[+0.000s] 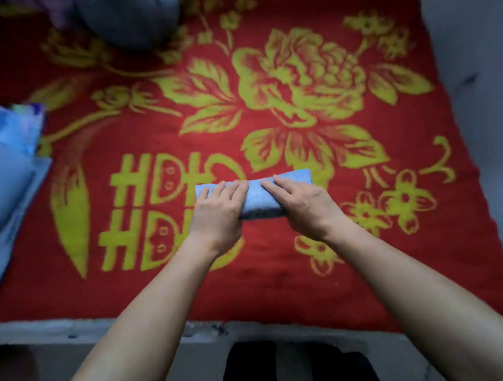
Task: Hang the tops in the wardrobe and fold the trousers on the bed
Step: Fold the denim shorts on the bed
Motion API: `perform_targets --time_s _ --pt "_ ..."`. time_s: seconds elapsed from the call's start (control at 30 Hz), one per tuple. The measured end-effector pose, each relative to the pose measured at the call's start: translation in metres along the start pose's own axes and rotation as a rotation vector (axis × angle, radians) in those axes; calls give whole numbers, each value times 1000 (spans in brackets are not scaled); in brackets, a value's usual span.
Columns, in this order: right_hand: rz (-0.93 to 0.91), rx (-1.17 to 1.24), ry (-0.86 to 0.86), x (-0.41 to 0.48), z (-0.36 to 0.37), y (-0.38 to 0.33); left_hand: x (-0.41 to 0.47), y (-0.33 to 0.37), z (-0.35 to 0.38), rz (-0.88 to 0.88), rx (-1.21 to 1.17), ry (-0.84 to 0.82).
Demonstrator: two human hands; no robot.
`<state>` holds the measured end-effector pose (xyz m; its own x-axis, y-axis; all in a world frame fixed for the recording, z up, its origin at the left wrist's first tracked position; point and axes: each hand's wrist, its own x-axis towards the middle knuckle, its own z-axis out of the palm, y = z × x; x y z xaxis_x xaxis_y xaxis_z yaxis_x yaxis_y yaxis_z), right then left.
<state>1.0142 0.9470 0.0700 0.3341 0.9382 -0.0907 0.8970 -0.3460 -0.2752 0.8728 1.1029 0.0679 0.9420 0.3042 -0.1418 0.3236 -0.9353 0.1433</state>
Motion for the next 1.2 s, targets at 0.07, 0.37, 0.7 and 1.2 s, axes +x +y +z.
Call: perform_targets --time_s 0.07,0.37,0.7,1.2 --pt "-59 -3 23 7 -48 -9 -7 5 -49 -57 39 35" --pt "-406 -10 -29 10 -174 -73 -118 37 -182 -400 -61 283" --pt "-852 17 -191 -39 -178 -263 -345 54 -207 -879 -40 332" --pt "-1454 5 122 -242 -134 -717 -831 59 -253 -1331 238 493"
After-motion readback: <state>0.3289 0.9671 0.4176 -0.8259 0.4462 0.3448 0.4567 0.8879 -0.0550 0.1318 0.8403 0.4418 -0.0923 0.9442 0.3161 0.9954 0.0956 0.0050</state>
